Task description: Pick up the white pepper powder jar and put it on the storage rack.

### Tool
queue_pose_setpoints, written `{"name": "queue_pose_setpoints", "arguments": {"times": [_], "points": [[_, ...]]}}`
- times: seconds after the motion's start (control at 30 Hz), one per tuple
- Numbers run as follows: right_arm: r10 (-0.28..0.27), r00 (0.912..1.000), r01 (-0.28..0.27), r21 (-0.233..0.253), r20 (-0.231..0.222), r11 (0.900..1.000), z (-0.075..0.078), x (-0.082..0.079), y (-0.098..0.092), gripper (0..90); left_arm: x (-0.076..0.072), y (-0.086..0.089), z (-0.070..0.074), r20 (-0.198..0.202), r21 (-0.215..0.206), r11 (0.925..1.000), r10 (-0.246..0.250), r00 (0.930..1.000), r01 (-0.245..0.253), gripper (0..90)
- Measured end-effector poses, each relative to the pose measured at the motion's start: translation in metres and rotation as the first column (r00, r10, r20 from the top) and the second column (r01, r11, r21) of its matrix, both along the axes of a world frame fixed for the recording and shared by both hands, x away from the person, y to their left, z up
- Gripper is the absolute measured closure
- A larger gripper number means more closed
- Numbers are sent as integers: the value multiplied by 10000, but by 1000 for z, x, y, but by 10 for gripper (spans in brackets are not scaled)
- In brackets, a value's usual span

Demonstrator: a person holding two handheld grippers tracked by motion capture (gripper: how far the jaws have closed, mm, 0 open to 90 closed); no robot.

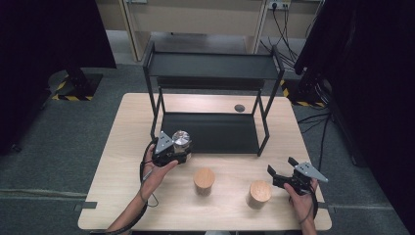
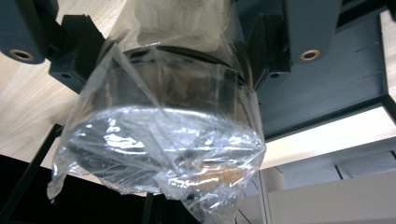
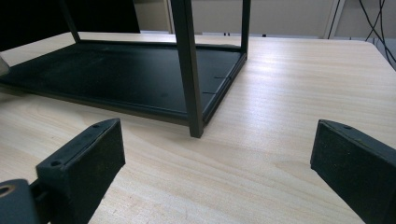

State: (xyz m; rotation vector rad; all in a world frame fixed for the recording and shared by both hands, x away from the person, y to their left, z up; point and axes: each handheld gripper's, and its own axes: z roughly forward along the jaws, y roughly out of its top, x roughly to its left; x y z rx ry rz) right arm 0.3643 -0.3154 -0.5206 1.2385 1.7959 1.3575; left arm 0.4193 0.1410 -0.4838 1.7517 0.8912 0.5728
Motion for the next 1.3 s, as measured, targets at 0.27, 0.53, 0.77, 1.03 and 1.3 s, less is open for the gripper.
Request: {"name": "queue_pose_setpoints", "arguments": {"times": [0.27, 0.53, 0.77, 1.03, 1.3], "points": [[8, 10000, -8, 3, -4, 10000, 0, 0, 0, 32, 5, -2, 2, 8, -52, 10000, 21, 10000, -21, 313], [3, 10000, -3, 14, -11, 10000, 0, 0, 0, 32, 11, -5, 3, -32, -121, 9999, 75, 10000, -75, 313], [3, 10000, -3, 30, -14, 10000, 0, 0, 0, 32, 17, -9, 3, -54, -57, 10000, 54, 10000, -54, 313], [12, 10000, -12, 42, -15, 10000, 0, 0, 0, 32, 22, -9, 2, -92, -65, 9998, 183, 9998, -183, 313], [18, 10000, -18, 43, -18, 10000, 0, 0, 0, 32, 28, -12, 4, -89, -151, 9993, 333, 9994, -334, 313]]}}
